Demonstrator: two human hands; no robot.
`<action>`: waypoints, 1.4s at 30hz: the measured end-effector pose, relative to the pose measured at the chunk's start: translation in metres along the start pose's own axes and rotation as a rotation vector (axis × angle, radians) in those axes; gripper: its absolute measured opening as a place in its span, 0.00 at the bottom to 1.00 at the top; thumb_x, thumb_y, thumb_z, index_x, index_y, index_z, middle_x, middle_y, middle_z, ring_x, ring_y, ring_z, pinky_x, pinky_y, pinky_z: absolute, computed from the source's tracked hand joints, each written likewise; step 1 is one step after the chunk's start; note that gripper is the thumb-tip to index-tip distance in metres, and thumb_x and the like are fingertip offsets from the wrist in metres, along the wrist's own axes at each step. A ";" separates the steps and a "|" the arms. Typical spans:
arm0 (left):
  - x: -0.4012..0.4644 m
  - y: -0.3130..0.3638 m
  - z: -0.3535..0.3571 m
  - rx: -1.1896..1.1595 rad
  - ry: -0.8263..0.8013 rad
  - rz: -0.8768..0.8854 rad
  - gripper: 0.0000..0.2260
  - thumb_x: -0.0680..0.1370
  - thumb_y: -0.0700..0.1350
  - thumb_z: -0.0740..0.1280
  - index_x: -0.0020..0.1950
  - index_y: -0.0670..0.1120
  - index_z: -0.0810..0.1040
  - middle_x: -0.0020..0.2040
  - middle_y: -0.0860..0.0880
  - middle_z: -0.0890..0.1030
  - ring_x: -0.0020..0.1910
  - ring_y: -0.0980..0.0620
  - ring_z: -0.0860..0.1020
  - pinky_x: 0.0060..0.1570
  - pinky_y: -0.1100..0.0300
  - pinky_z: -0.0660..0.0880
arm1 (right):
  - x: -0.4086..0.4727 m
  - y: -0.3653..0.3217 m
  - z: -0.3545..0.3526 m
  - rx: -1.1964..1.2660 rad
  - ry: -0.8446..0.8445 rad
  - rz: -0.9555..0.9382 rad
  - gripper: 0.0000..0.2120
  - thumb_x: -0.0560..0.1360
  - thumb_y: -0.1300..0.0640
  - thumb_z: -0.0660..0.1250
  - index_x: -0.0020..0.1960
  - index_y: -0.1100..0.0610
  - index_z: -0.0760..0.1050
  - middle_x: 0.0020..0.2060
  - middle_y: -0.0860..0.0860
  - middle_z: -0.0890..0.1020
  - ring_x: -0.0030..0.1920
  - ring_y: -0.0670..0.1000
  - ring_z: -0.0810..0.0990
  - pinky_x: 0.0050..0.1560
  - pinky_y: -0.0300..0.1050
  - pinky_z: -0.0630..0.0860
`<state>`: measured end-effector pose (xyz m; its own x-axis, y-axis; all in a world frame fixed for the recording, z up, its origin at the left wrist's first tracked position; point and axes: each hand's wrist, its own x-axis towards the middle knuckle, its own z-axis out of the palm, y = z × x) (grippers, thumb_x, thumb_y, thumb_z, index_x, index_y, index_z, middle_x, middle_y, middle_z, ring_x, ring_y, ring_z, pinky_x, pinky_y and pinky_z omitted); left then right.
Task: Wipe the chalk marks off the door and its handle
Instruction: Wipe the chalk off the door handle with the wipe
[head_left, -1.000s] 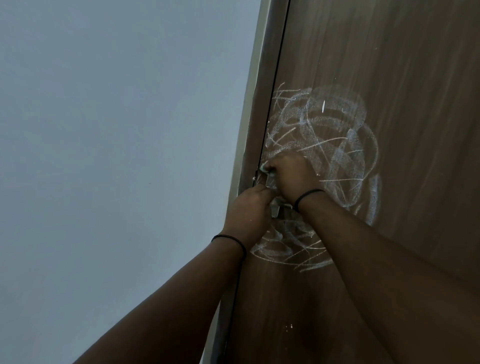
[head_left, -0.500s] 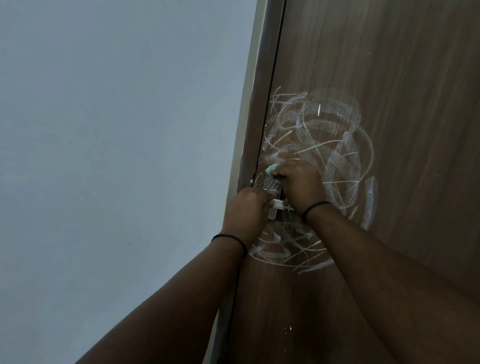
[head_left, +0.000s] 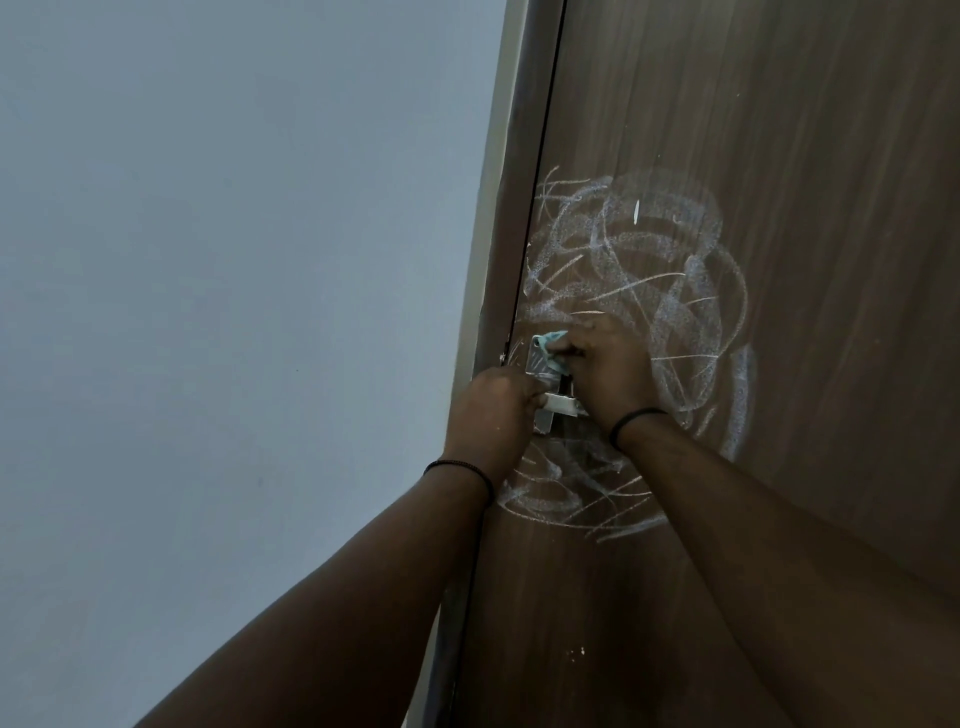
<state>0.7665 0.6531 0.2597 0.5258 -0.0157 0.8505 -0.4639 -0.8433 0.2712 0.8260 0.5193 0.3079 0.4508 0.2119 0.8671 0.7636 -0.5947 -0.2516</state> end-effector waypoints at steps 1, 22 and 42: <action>0.000 0.000 0.000 -0.002 0.004 0.000 0.08 0.77 0.40 0.67 0.47 0.43 0.86 0.42 0.45 0.84 0.42 0.47 0.80 0.43 0.51 0.77 | 0.002 0.001 -0.002 0.007 0.001 0.025 0.07 0.69 0.66 0.74 0.44 0.57 0.85 0.43 0.52 0.80 0.44 0.48 0.77 0.42 0.30 0.69; -0.001 0.000 0.002 -0.008 0.037 -0.017 0.07 0.77 0.40 0.68 0.50 0.44 0.86 0.45 0.46 0.85 0.45 0.48 0.81 0.46 0.54 0.78 | 0.019 -0.012 0.004 -0.209 -0.093 -0.223 0.07 0.73 0.67 0.70 0.46 0.60 0.86 0.43 0.56 0.86 0.46 0.55 0.81 0.46 0.43 0.76; 0.008 0.002 0.002 0.030 -0.044 -0.106 0.06 0.76 0.41 0.70 0.51 0.45 0.86 0.48 0.46 0.84 0.47 0.49 0.81 0.49 0.54 0.79 | 0.014 -0.012 0.001 -0.174 -0.051 -0.002 0.07 0.74 0.62 0.70 0.47 0.56 0.86 0.46 0.52 0.85 0.46 0.52 0.82 0.47 0.47 0.79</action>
<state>0.7708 0.6498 0.2662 0.6020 0.0514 0.7968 -0.3830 -0.8571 0.3446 0.8243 0.5303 0.3227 0.4760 0.2497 0.8433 0.6748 -0.7185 -0.1682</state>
